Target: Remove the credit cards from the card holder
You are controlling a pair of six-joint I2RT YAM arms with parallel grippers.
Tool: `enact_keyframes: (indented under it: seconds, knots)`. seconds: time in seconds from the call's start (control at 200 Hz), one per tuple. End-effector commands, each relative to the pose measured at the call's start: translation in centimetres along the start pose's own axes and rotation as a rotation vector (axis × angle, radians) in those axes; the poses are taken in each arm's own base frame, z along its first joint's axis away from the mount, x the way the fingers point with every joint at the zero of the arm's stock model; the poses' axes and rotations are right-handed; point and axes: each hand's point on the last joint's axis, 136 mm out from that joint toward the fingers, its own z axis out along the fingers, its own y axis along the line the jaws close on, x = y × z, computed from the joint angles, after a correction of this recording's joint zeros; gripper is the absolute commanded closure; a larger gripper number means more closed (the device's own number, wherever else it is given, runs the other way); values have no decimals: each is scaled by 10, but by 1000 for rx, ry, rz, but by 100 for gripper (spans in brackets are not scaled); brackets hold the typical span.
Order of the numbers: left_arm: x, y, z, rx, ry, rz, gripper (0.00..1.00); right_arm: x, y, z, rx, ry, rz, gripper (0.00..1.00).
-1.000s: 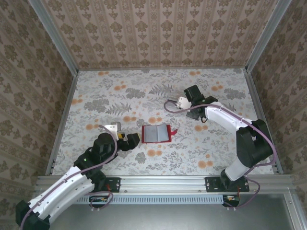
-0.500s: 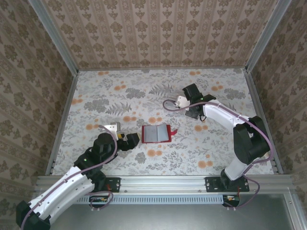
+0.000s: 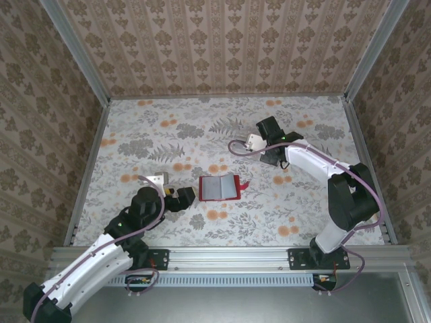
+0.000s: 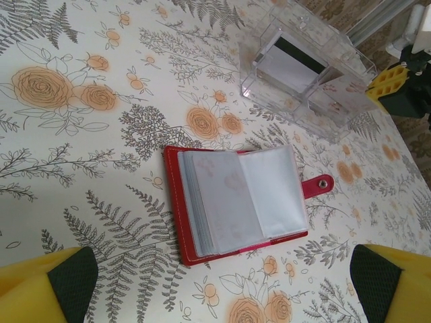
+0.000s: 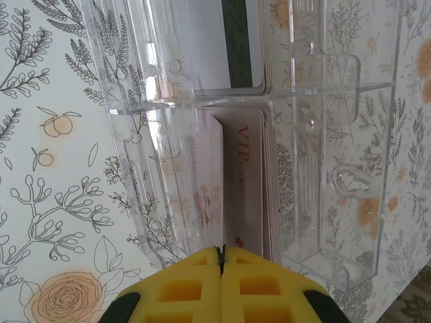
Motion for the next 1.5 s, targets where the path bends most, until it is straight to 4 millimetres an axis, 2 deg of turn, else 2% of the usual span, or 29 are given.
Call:
enact_keyframes:
  seconds: [0.0, 0.145, 0.46, 0.77, 1.155, 1.275, 1.345, 1.495]
  knots:
    - [0, 0, 2, 12, -8, -11, 0, -7, -13, -13, 19, -27, -11, 100]
    - [-1, 1, 2, 12, -8, -15, 0, 0, -11, -13, 0, -9, -18, 100]
    - [-1, 1, 2, 11, -5, -17, 0, 10, -5, 2, -37, 11, -14, 100]
    - [-1, 3, 2, 7, -1, -20, 0, 5, 5, 11, -86, -7, 0, 100]
    - [0, 4, 3, 4, 2, -25, 0, 3, 6, 23, -100, 11, 18, 99]
    - [1, 5, 3, 0, 5, -27, 0, 6, 4, 24, -90, 26, 18, 96]
    - [1, 5, 3, 1, 6, -26, 0, 8, 2, 24, -78, 39, 18, 86]
    - [1, 5, 3, 3, 3, -27, 0, 6, -13, 27, -5, 44, 36, 84]
